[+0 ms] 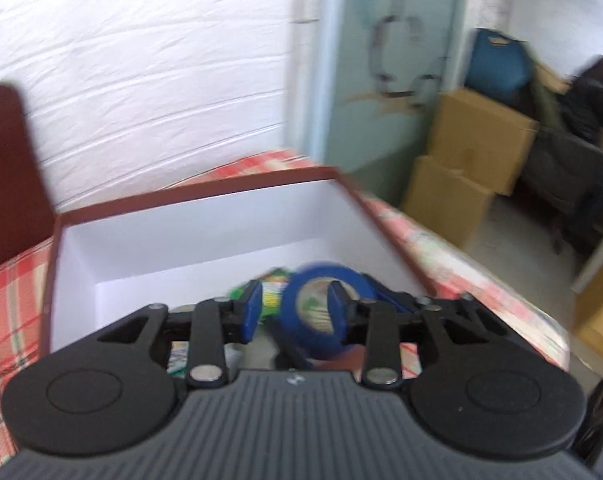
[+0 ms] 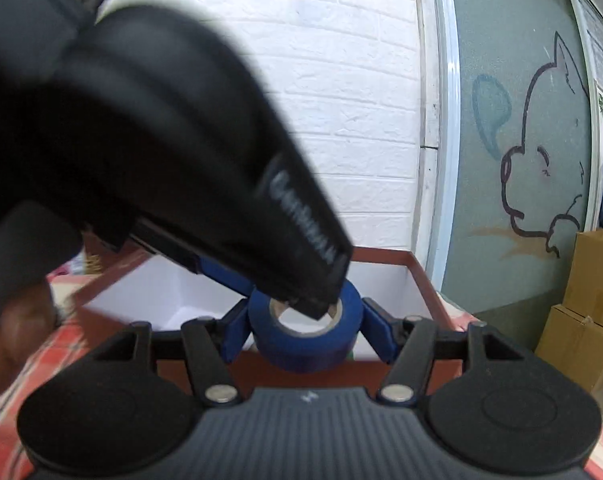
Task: Organize objects
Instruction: 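Grasp the blue electrical tape roll with the left gripper and carry it to the box, then move the left gripper back out of the brown box over the table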
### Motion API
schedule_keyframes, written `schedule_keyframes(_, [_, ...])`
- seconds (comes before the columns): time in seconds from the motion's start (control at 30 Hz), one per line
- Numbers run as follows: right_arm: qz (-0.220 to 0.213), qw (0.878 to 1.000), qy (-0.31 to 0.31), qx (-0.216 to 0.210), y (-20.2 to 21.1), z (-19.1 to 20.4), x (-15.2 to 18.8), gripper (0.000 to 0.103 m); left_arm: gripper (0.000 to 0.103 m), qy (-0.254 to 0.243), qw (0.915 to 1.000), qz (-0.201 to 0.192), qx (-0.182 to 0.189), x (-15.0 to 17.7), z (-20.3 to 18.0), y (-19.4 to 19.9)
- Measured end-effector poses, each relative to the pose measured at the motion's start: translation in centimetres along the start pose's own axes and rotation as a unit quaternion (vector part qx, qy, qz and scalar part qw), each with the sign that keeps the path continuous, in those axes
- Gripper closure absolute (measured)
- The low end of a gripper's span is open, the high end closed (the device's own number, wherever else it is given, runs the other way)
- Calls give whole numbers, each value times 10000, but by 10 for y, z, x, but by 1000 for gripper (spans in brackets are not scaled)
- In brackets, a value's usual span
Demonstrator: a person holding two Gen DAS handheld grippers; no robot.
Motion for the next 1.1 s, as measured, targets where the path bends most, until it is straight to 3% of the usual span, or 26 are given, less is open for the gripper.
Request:
schedule_keyframes(0.07, [69, 9998, -182, 82, -6, 0, 3, 43, 64, 168, 9998, 45, 33, 4, 6, 4])
schedule_keyframes(0.13, [-47, 9993, -363, 13, 6, 3, 4, 40, 63, 3, 9999, -72, 74, 11, 8, 16])
schedule_keyframes(0.2, [-249, 9991, -349, 77, 24, 6, 6, 38, 53, -157, 9997, -182, 78, 21, 10, 31])
schedule_keyframes(0.27, [-322, 9985, -442, 95, 43, 10, 8, 36, 52, -227, 9993, -273, 83, 29, 10, 45])
schedule_keyframes(0.37, [-189, 9961, -856, -137, 66, 23, 20, 34, 52, -291, 9990, -323, 96, 44, 15, 66])
schedule_keyframes(0.43, [138, 9945, -965, -390, 72, 39, 35, 33, 52, -293, 9992, -257, 3, 59, 25, 78])
schedule_keyframes(0.57, [862, 9889, -877, -838, 77, 75, 67, 33, 52, -213, 9991, 45, -362, 90, 57, 94])
schedule_keyframes(0.8, [1321, 9783, -298, -1570, 87, 136, 78, 30, 51, 288, 9929, 317, -1105, 136, 137, 140])
schedule_keyframes(1.1, [1737, 9586, 398, -2220, 100, 210, 90, 29, 51, 987, 9728, 363, -2063, 183, 239, 203])
Point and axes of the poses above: each gripper's, at about its wrist camera, not at the fingertips, and y roughly against the way its jaws point, z to its left, x to its underside, the point moved 9 cm from there along -y, roughly the way its jaws point, and after that the axes turned 12 degrees about -z, right-handed, at the moved point
